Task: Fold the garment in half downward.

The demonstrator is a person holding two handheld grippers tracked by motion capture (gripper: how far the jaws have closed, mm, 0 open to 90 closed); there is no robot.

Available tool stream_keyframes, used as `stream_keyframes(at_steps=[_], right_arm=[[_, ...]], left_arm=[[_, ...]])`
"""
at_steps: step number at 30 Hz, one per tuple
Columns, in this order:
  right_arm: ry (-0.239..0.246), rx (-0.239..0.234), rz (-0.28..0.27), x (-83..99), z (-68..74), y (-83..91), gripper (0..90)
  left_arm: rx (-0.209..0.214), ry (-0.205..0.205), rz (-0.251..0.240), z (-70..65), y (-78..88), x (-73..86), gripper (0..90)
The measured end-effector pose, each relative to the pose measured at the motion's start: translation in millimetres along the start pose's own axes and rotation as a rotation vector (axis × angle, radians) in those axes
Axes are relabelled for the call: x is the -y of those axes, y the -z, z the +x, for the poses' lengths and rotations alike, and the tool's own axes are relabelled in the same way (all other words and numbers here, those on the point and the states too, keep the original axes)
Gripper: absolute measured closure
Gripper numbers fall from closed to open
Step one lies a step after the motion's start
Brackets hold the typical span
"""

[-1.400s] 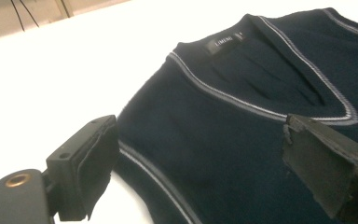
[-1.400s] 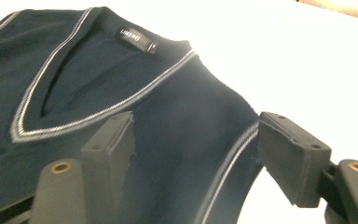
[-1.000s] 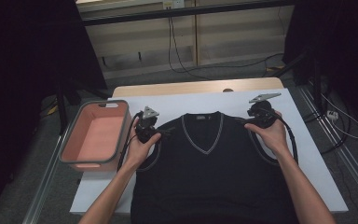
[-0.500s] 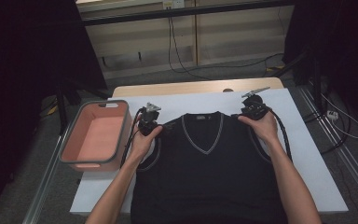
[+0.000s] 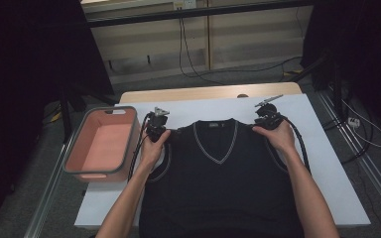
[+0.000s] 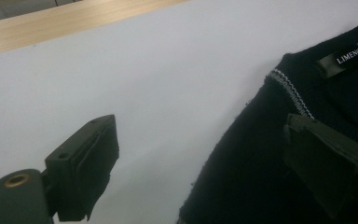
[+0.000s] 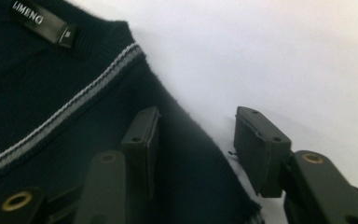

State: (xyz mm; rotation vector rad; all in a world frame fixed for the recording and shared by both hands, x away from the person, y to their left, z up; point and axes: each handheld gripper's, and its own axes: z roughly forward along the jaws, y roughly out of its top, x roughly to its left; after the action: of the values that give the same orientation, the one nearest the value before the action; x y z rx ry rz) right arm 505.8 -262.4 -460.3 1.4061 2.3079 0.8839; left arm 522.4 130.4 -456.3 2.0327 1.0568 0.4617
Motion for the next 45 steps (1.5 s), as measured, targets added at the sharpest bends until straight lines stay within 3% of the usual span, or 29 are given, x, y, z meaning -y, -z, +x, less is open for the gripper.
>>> stream_keyframes(at_steps=[4, 7, 11, 12, 15, 16, 17, 21, 22, 24, 27, 28, 32, 38, 45], right_arm=[[-0.002, -0.007, 0.028, -1.0, 0.9, 2.6, 61.0], [-0.008, -0.033, 0.059, -2.8, -0.3, 4.7, 70.4], [-0.041, -0.069, 0.054, -0.3, -3.8, 6.5, 85.3], [-0.044, -0.072, 0.044, 1.1, -4.4, 6.6, 85.8], [-0.036, -0.062, 0.018, 3.9, -3.4, 6.9, 86.5], [-0.034, -0.063, 0.012, 4.7, -3.7, 6.9, 86.6], [-0.037, -0.062, 0.006, 5.4, -3.8, 6.8, 86.6], [-0.043, -0.066, -0.012, 7.9, -4.4, 6.8, 86.5], [-0.044, -0.064, -0.013, 8.2, -4.3, 7.0, 86.5], [-0.048, -0.063, -0.013, 8.5, -4.0, 7.1, 86.4], [-0.040, -0.055, -0.016, 8.6, -2.8, 7.1, 86.3], [-0.034, -0.053, -0.015, 8.6, -2.3, 7.2, 86.3], [-0.031, -0.043, -0.009, 7.8, -0.9, 7.4, 86.3], [-0.003, -0.048, 0.007, 7.1, 2.1, 9.5, 86.4], [-0.012, -0.060, -0.028, 7.6, 0.7, 13.6, 86.6]], left_arm=[[0.046, 0.026, 0.040, 3.1, -5.7, 2.5, 11.3], [0.066, 0.043, 0.026, 4.1, -8.1, 1.7, 11.2], [0.121, 0.035, 0.050, 7.9, -11.7, -0.6, 11.7], [0.151, 0.025, 0.061, 10.1, -12.6, -0.9, 14.4], [0.145, 0.040, 0.072, 13.8, -15.7, -1.2, 19.4], [0.145, 0.048, 0.067, 14.1, -16.2, -0.8, 26.1], [0.146, 0.045, 0.078, 14.7, -17.4, -0.4, 32.3], [0.135, 0.021, 0.078, 12.5, -17.7, -0.5, 41.2], [0.147, 0.018, 0.079, 11.9, -17.7, -0.2, 46.4], [0.147, 0.029, 0.080, 8.3, -17.5, 0.8, 45.9], [0.132, -0.009, 0.096, -1.7, -17.2, -0.4, 48.7], [0.151, -0.027, 0.115, -2.1, -14.9, -0.6, 52.0], [0.165, -0.034, 0.116, -3.0, -12.3, 1.8, 60.9], [0.202, -0.021, 0.127, -0.4, -9.2, 3.2, 83.3], [0.189, -0.027, 0.121, -3.6, -3.3, 0.6, 87.1]])
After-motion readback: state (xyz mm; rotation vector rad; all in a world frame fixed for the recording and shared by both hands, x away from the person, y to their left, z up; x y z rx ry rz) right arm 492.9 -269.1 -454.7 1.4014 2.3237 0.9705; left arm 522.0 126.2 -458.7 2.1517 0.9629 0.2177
